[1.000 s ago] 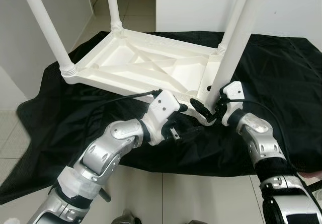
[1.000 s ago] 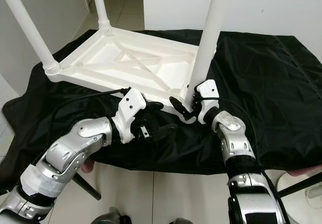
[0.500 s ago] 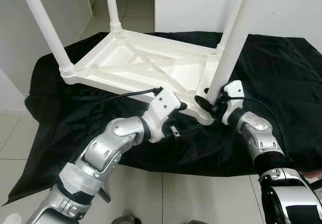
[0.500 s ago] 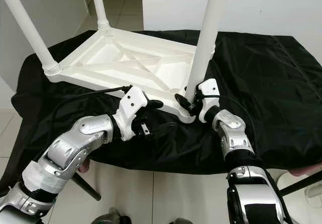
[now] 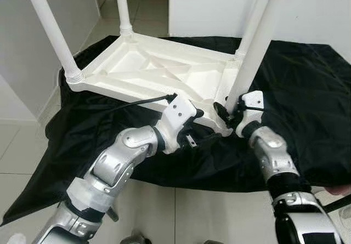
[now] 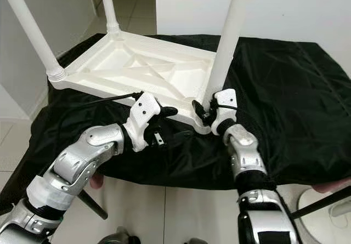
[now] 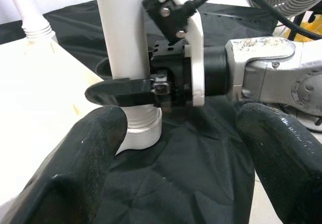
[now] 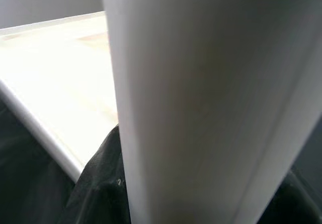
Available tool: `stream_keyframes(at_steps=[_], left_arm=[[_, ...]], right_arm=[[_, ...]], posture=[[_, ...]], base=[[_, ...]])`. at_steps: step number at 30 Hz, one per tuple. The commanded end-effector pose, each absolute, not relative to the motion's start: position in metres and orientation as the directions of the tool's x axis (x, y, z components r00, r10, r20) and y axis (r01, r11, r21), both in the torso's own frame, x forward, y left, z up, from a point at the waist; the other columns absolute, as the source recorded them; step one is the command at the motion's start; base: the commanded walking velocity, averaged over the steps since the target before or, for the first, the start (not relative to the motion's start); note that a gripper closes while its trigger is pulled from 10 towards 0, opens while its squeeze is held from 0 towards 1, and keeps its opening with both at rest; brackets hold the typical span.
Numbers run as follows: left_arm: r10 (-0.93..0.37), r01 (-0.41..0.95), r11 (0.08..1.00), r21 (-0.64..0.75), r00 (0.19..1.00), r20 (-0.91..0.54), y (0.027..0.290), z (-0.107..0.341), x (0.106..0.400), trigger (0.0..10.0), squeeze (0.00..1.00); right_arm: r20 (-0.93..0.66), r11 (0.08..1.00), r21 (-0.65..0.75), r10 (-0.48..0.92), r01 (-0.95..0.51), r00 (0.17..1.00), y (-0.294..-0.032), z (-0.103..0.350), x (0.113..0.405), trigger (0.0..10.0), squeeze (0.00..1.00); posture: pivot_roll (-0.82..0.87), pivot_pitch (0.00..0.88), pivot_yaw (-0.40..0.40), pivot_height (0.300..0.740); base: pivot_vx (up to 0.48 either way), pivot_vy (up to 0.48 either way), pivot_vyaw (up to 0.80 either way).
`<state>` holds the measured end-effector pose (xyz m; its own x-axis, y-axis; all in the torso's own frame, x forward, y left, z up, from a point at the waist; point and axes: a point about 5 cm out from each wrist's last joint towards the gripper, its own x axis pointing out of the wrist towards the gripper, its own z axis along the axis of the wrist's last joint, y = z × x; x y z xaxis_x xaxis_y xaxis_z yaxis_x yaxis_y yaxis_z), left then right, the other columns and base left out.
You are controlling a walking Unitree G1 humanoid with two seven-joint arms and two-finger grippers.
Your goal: Building children table
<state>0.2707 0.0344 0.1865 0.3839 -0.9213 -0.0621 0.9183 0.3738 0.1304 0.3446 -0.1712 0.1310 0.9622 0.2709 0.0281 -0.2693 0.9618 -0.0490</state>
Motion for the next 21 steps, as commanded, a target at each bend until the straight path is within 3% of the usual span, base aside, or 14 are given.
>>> stream_keyframes(at_steps=[1,10,15,21], left_arm=[[-0.901,0.899,0.418,0.128,0.429,-0.069,0.039,0.183,0.275,10.0,0.0],[-0.896,0.895,0.427,0.124,0.438,-0.072,0.041,0.181,0.275,10.0,0.0],[-0.896,0.895,0.428,0.13,0.438,-0.071,0.041,0.18,0.276,10.0,0.0],[-0.897,0.895,0.425,0.135,0.436,-0.073,0.04,0.18,0.275,10.0,0.0]], right_arm=[[-0.063,0.98,-0.011,0.196,-0.197,0.979,-0.174,0.112,0.339,10.0,0.0],[-0.004,0.985,0.029,-0.168,0.168,0.986,-0.162,0.117,0.321,10.0,0.0],[0.037,0.979,0.091,-0.186,0.182,0.982,-0.141,0.123,0.314,10.0,0.0],[0.073,0.981,0.091,-0.176,0.169,0.982,-0.148,0.131,0.314,10.0,0.0]], posture=[[0.0,0.0,0.009,0.74],[0.0,0.0,0.006,0.74],[0.0,0.0,0.01,0.74],[0.0,0.0,0.006,0.74]], base=[[0.0,0.0,0.0],[0.0,0.0,0.0],[0.0,0.0,0.0],[0.0,0.0,0.0]])
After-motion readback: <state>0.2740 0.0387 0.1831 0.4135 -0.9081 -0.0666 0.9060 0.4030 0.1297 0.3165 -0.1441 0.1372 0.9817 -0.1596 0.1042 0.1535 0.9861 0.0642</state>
